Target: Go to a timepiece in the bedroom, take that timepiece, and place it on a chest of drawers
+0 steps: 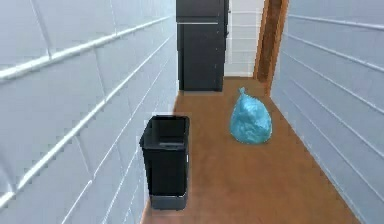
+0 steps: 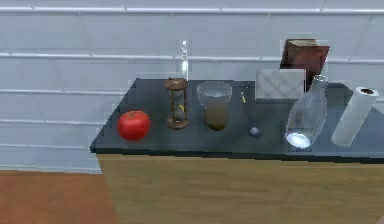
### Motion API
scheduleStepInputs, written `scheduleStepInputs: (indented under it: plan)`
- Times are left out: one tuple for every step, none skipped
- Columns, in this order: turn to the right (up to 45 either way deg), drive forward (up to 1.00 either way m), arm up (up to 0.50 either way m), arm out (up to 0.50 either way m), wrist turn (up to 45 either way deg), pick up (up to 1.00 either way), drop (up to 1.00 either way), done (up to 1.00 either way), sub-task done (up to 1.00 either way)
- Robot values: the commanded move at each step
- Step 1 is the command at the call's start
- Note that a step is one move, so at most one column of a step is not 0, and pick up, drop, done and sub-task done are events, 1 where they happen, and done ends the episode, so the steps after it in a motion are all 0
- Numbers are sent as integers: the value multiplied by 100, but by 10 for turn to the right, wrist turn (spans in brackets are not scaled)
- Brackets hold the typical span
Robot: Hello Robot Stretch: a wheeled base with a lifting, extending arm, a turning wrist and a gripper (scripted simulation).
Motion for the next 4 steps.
scheduleStepInputs:
  plan:
    - [60, 0, 0, 0, 0, 0, 0, 0, 0]
    - [0, 50, 0, 0, 0, 0, 0, 0, 0]
    - [30, 0, 0, 0, 0, 0, 0, 0, 0]
    - [0, 100, 0, 0, 0, 0, 0, 0, 0]
